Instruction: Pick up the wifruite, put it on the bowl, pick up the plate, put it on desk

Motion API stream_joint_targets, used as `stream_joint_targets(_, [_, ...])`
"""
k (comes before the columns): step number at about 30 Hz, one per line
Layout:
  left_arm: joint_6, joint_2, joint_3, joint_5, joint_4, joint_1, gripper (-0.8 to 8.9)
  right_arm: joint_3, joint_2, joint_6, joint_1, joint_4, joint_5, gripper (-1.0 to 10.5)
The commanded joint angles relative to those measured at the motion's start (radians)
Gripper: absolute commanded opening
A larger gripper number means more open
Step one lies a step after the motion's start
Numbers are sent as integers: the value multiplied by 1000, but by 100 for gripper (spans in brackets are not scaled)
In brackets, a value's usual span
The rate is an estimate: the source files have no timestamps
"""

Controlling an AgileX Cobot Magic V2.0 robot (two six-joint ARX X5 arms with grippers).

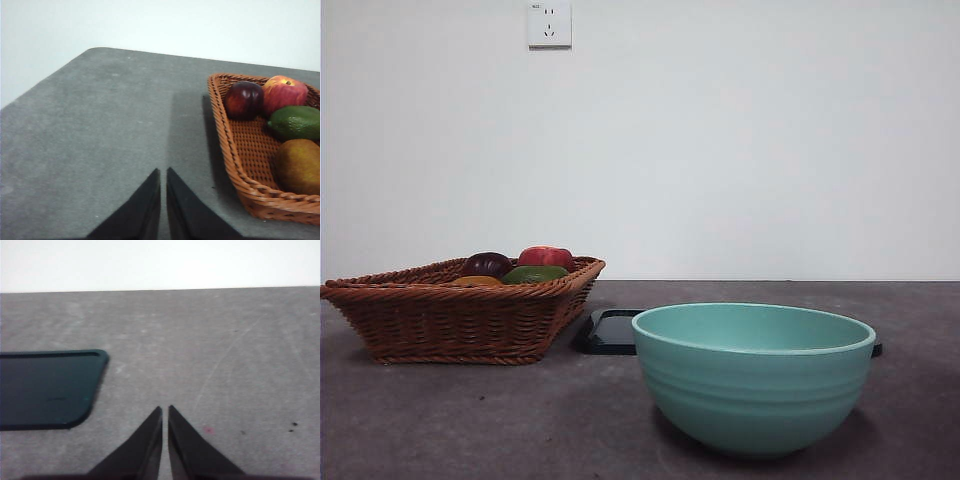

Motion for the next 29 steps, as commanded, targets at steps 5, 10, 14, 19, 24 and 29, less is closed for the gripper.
stream_joint_targets(5, [-44,3,40,35,-11,-5,15,68,-2,138,0,2,-3,11])
stream_joint_targets(10, [-111,34,103,49,-13,-10,15,157,2,218,0,-17,1,11])
stream_joint_targets(14, [-148,87,182,68,-23,-19,15,248,27,281,0,-89,-5,11])
stream_joint_targets(19, [-148,183,320,93,-59,-31,15,364,80,301,0,-157,-51,11])
stream_joint_targets(24, [-148,322,487,213,-114,-31,15,484,173,301,0,-182,-139,11])
stream_joint_targets(29, [-148,451,667,319,-217,-32,15,628,287,296,0,-283,-238,11])
